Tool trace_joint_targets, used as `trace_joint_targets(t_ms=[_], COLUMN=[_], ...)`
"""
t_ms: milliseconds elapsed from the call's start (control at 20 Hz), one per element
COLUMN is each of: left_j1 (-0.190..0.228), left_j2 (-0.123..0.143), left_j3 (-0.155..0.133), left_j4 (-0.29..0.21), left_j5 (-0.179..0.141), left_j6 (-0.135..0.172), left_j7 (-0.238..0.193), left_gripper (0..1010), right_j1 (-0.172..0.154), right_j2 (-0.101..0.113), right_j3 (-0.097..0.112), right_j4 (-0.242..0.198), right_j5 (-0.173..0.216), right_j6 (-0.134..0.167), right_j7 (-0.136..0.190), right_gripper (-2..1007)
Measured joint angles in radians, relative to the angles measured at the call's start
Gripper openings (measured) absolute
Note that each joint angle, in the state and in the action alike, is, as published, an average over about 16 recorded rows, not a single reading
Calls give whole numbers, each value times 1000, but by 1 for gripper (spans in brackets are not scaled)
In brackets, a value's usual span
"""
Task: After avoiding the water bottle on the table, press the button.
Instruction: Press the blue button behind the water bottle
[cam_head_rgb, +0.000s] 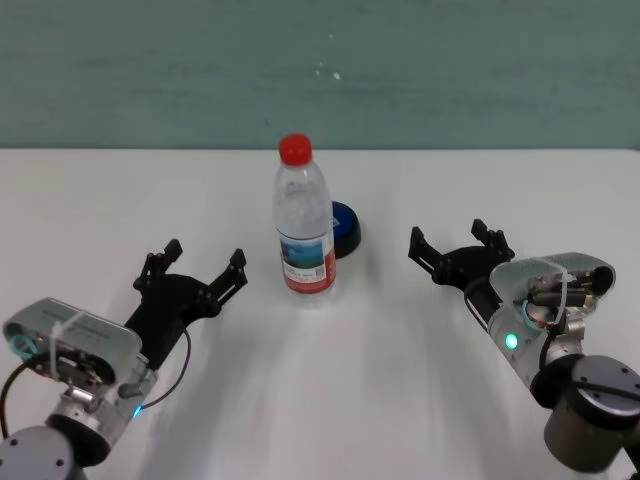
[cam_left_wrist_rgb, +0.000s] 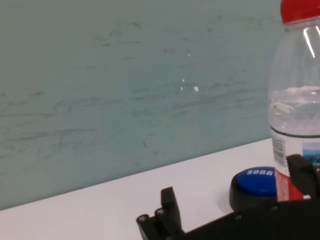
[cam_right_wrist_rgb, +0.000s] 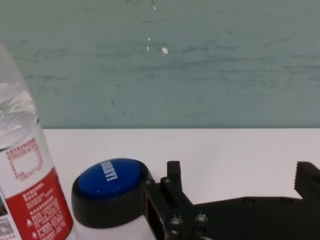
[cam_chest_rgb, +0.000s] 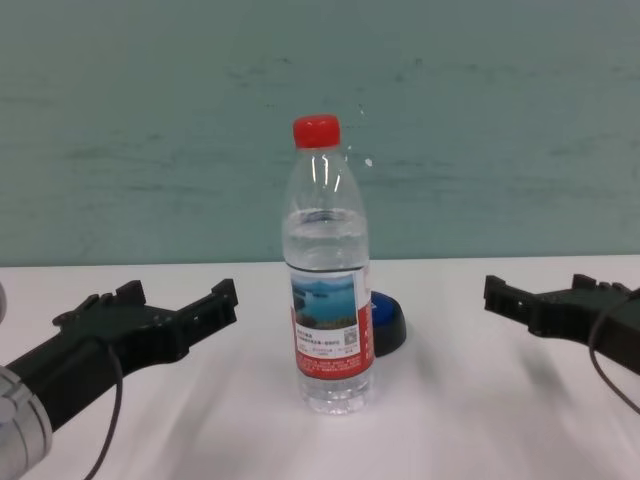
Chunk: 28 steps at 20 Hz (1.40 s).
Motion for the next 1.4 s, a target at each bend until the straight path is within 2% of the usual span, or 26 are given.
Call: trace_joint_targets(t_ms=[450,750,1000,1400], left_j1=[0,0,0,0], left_j2=[0,0,0,0], left_j3=[0,0,0,0], left_j4=[0,0,0,0], left_j5=[0,0,0,0], left_j6=[0,0,0,0], left_j7=[0,0,0,0], left_gripper=[1010,1010,1010,1010], right_j1=[75,114,147,203], right_j2=[-8,-9,-10,-17], right_j3=[16,18,9,-16], right_j4=[59,90,121,188], right_j5=[-7,-2,1,-19], right_j6=[28,43,46,36], right_j7=[52,76,89,94], right_gripper=[1004,1004,1004,1004])
